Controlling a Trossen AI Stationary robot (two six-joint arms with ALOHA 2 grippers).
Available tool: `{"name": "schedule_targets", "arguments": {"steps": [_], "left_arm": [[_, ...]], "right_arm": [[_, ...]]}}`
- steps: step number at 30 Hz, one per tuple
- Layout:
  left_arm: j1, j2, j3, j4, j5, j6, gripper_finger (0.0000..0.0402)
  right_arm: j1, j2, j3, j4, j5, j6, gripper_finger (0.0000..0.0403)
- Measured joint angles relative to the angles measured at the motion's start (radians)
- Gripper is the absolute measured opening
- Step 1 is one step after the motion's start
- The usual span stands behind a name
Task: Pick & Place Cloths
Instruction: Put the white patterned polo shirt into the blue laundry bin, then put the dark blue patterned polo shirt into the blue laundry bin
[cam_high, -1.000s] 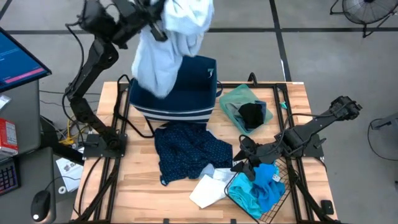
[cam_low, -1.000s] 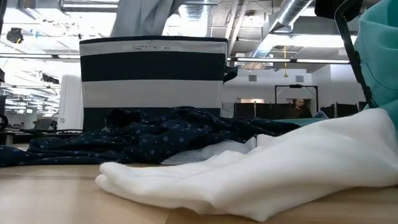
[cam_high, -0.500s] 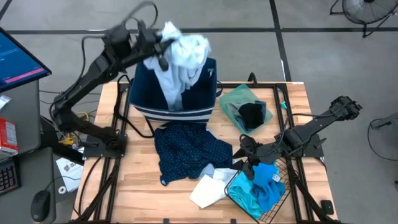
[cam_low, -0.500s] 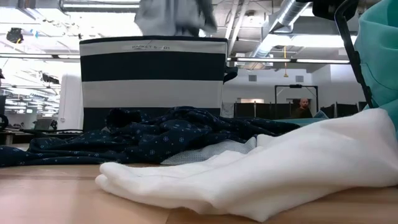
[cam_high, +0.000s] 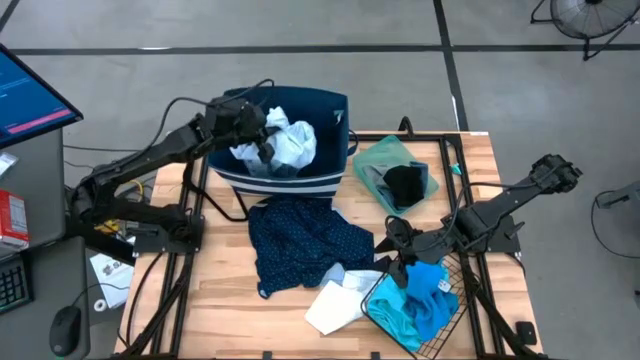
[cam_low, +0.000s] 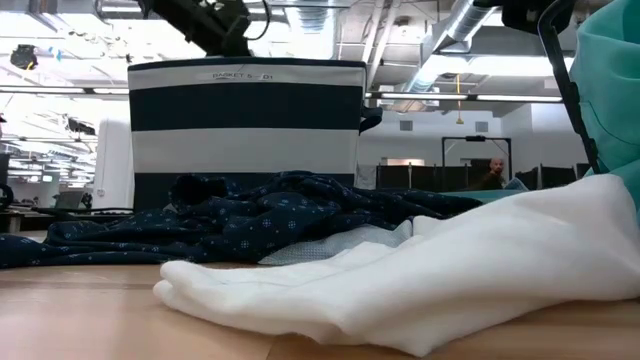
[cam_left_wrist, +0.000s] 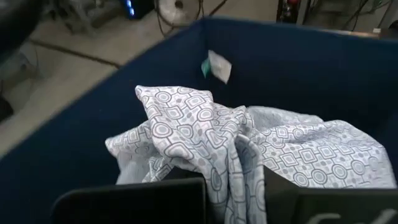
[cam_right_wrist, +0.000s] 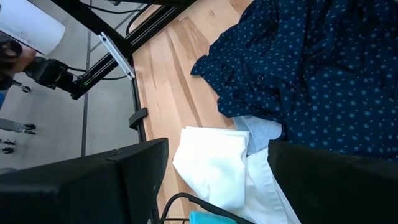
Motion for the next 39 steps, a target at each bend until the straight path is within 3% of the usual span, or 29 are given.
{"name": "schedule_targets", "arguments": {"steps": [6, 9, 16, 22, 26, 33, 39], "left_arm": [[0.0, 0.0, 0.0, -0.034, 0.0, -0.089, 0.0009], [0.0, 0.0, 0.0, -0.073, 0.049, -0.041, 0.0032], [-0.009, 0.0, 0.0, -0.094, 0.193, 0.01, 0.0144], [-0.029, -0.015, 0.004, -0.097, 0.166, -0.001, 0.0265], [-0.052, -0.043, 0.041, -0.113, 0.168, -0.104, 0.0306], [-0.277, -0.152, 0.136, -0.099, 0.193, -0.061, 0.0294], [-0.572, -0.184, 0.13, -0.11, 0.0, -0.051, 0.0291]], "right_arm": [[0.0, 0.0, 0.0, 0.013, 0.002, 0.001, 0.027], [0.0, 0.0, 0.0, 0.012, 0.003, 0.001, 0.027], [0.0, 0.0, 0.0, 0.012, 0.003, 0.001, 0.027], [-0.001, 0.0, 0.0, 0.012, 0.004, 0.001, 0.027], [-0.001, 0.0, 0.0, 0.012, 0.005, 0.002, 0.027], [-0.001, 0.0, 0.0, 0.009, 0.004, 0.001, 0.027], [-0.001, 0.0, 0.0, 0.008, 0.004, 0.004, 0.027]]}}
